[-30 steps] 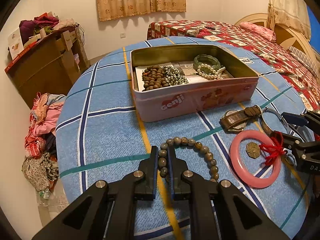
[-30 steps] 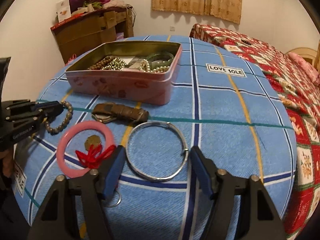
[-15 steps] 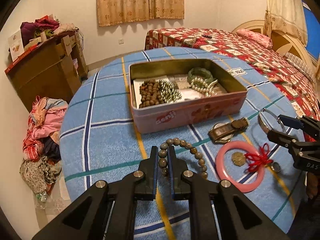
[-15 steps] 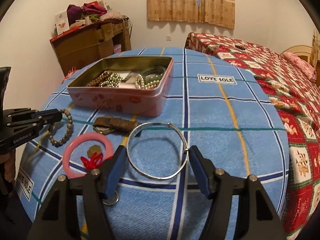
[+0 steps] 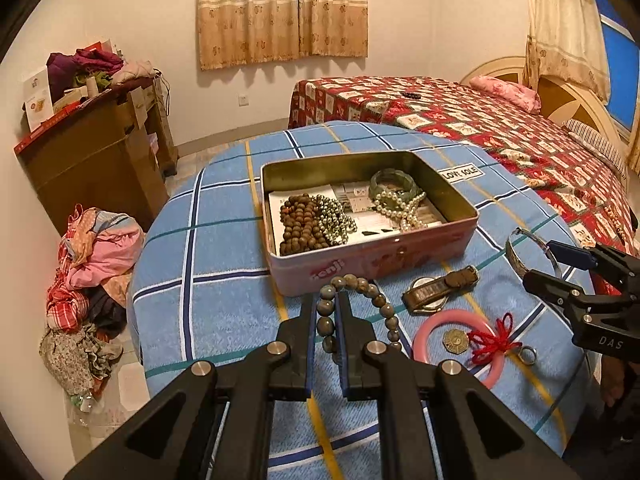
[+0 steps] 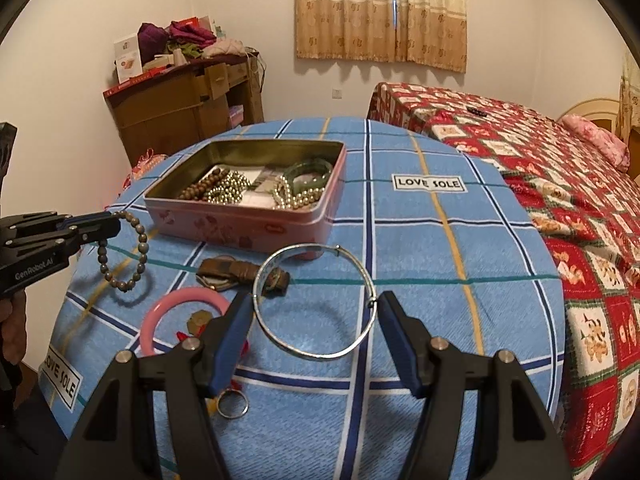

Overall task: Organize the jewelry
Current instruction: 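Grasp the grey bead bracelet with the left tool while the right tool grasps the silver bangle, then carry the bead bracelet and silver bangle over the pink tin with both tools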

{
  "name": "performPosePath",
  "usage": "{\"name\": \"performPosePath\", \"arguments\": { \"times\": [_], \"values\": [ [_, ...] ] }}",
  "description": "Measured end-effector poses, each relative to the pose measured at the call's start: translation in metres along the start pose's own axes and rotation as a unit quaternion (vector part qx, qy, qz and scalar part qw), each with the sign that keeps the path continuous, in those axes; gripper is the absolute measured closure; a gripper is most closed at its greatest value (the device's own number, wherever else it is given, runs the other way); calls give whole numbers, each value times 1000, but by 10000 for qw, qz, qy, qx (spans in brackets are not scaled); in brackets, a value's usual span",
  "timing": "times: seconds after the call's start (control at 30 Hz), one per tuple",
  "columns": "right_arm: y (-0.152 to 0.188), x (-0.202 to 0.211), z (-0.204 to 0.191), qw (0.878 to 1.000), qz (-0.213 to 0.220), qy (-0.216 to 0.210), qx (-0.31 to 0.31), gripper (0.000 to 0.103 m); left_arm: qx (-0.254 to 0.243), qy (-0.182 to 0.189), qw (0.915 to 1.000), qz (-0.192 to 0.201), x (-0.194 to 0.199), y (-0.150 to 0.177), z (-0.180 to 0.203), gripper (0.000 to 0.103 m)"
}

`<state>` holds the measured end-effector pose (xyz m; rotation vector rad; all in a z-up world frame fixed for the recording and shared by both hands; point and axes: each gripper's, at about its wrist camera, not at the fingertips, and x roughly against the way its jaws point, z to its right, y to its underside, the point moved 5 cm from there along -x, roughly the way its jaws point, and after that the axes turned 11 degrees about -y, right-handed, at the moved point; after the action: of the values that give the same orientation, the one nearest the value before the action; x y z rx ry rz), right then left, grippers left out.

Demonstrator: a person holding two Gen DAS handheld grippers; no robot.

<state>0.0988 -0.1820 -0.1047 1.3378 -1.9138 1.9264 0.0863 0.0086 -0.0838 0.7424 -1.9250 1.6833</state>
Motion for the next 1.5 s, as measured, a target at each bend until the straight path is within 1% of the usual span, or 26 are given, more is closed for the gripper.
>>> {"name": "performPosePath", "arguments": {
  "times": [0.6, 0.93, 1.17, 1.5],
  "values": [
    [-26, 2, -9, 9993, 236, -59, 274, 36, -10, -4, 9996, 276, 12, -26, -1, 95],
    [-49, -4, -14, 9985, 323, -152, 423, 36, -66, -58, 9991, 414, 10, -45, -4, 95],
    [-63, -14, -14, 9982, 314, -184, 475, 36, -143, -93, 9987, 478, 3, -58, -3, 95],
    [-81, -29, -14, 9981, 297, -175, 506, 36, -81, -130, 9988, 462, -14, -76, -5, 95]
  ]
}}
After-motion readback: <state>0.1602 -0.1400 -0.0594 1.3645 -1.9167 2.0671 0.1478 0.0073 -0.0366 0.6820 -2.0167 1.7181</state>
